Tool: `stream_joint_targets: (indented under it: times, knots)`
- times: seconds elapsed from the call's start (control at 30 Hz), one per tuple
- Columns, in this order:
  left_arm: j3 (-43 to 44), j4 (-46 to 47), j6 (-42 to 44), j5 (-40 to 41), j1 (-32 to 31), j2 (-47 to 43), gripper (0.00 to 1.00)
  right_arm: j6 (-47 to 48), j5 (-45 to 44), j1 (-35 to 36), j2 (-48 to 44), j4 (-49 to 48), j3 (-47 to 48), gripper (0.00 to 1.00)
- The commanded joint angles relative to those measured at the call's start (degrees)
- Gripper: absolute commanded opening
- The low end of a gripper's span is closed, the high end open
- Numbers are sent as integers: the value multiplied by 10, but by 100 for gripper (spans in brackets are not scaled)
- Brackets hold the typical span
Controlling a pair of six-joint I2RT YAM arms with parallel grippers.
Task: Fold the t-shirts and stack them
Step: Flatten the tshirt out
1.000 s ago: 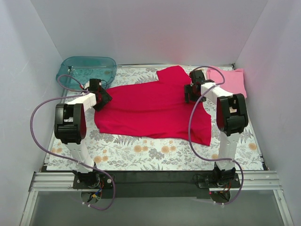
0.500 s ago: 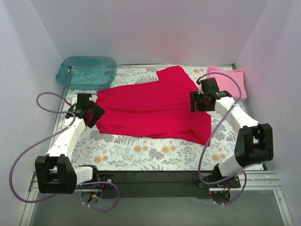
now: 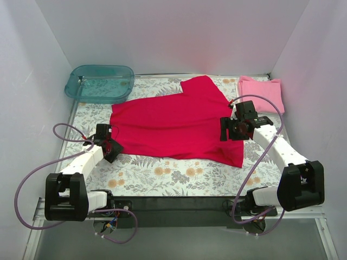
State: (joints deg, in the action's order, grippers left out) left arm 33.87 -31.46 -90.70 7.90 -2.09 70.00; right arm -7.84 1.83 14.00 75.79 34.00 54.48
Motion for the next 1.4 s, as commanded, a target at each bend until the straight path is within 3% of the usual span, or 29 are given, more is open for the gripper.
stream_joint_targets:
  times: [0.0, 0.6, 0.7, 0.73, 0.8, 1.13, 1.37]
  knots:
    - [3, 57, -2, 18, -2, 12, 41, 9, 8, 2, -18, 0, -6, 66]
    - [11, 62, 0, 46, -5, 69, 38, 6, 5, 2, -20, 11, -6, 66]
    - [16, 45, -4, 43, -6, 73, 21, 6, 4, 2, -23, 14, -8, 66]
    - [19, 39, -4, 41, -7, 73, 8, 6, 3, 2, -27, 16, -9, 66]
    - [37, 9, -7, 42, -9, 67, 0, 5, 0, 2, -30, 21, -10, 66]
    - [167, -182, -43, 78, -10, -28, 0, -22, -58, -5, -70, 84, -33, 68]
    - [156, -217, -45, 62, -10, -100, 0, -43, -46, -29, -89, 95, -61, 64]
